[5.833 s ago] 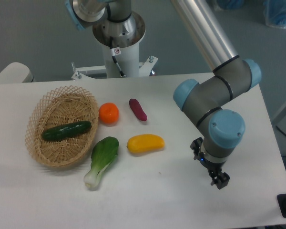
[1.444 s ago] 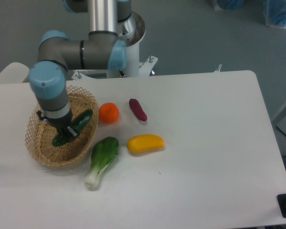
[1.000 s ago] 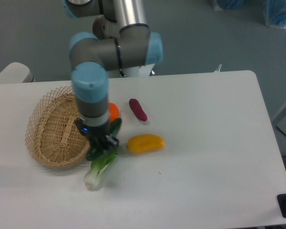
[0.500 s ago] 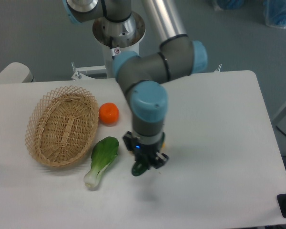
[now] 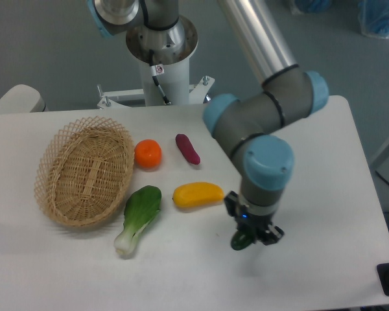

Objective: Pick up the cucumber from the basket
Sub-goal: 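Carry the held cucumber away from the basket past the bok choy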

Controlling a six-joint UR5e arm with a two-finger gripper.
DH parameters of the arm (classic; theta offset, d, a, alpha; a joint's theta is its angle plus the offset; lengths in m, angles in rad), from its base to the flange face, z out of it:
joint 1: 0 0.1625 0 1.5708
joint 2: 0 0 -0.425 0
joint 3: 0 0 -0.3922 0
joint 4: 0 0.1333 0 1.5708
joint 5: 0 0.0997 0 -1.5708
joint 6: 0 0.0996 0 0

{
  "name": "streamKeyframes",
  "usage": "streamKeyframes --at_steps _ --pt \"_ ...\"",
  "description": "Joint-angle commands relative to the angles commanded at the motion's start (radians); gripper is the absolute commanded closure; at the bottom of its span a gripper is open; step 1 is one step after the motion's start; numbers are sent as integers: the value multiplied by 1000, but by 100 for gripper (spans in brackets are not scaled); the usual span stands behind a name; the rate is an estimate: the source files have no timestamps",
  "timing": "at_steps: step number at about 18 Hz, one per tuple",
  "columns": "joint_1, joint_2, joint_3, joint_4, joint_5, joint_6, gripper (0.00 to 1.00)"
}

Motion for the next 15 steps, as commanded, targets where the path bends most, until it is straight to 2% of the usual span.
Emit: streamKeyframes --at_steps 6,15 --pt "26 -46 43 5 -8 72 81" --pt "26 -54 57 -2 -2 75 81"
